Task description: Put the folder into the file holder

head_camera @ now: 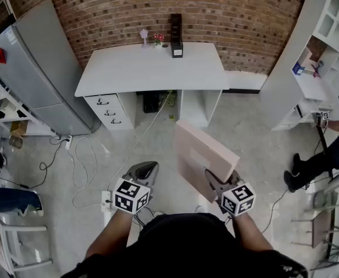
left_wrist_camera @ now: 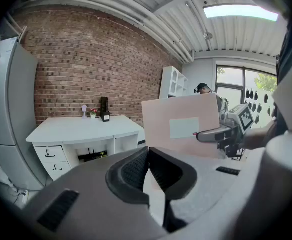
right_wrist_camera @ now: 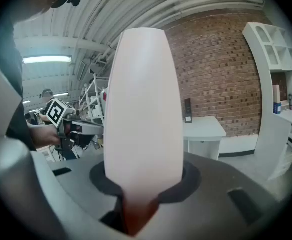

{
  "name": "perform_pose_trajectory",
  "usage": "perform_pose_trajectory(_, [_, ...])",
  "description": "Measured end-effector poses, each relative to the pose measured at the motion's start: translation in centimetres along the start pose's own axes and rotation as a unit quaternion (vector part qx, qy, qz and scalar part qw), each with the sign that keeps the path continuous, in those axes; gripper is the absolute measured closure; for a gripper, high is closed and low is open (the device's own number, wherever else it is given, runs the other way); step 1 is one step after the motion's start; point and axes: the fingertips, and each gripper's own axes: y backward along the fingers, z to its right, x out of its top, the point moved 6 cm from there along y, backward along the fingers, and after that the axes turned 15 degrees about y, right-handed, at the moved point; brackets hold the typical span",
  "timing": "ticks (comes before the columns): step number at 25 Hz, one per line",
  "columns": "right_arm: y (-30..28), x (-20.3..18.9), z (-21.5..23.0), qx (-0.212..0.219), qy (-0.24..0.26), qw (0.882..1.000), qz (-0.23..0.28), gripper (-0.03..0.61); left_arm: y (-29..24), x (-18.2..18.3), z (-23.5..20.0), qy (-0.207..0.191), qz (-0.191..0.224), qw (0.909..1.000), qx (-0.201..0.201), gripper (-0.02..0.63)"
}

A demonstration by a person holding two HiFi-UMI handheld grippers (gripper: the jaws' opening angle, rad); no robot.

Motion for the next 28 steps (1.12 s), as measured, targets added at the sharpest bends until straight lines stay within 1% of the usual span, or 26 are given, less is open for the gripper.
perform_pose_trajectory(6, [-0.1,0.2,-1.3,-0.007,0.000,1.000,-0.003,0.434,1.1,0.2,-0.2,-0.010,0.010,0.9999,-0.008,0.609])
perform_pose_trajectory(11, [-0.7,0.5,-3.3,-0.012,-0.002,1.000,-0.007,0.434,2.4,0.2,-1.8,-0.005,0.010,0.9999,-0.010,0.609])
perform_pose_trajectory(17, [-2.1,0.9,-7.1,0.000,0.023,0.999,-0.022,0.415,3.8,-1.5,-3.5,0.001,-0.013,0.9996,-0.027,0.609])
perform_pose_trajectory(20, [-2.7,0.6,-8.8,-0.005,0.027,0.999,-0.035,0.416,4.5,-2.9,-3.6,-0.006,-0.029,0.9986,-0.042,0.609])
perform_pose_trajectory(23, [-3.4,0.3,-10.5,0.002,0.030,0.998,-0.047,0.417,5.3,-4.0,-4.6,-0.017,-0.046,0.9979,-0.042,0.609])
perform_pose_trajectory(25, [-3.8,0.3,-11.3,0.011,0.029,0.998,-0.055,0.417,5.8,-4.3,-5.3,-0.010,-0.048,0.9981,-0.036,0.609])
perform_pose_trajectory(28, [-4.4,0.7,-11.2,0.020,0.029,0.998,-0.055,0.416,5.7,-3.8,-6.3,0.014,-0.039,0.9985,-0.036,0.609])
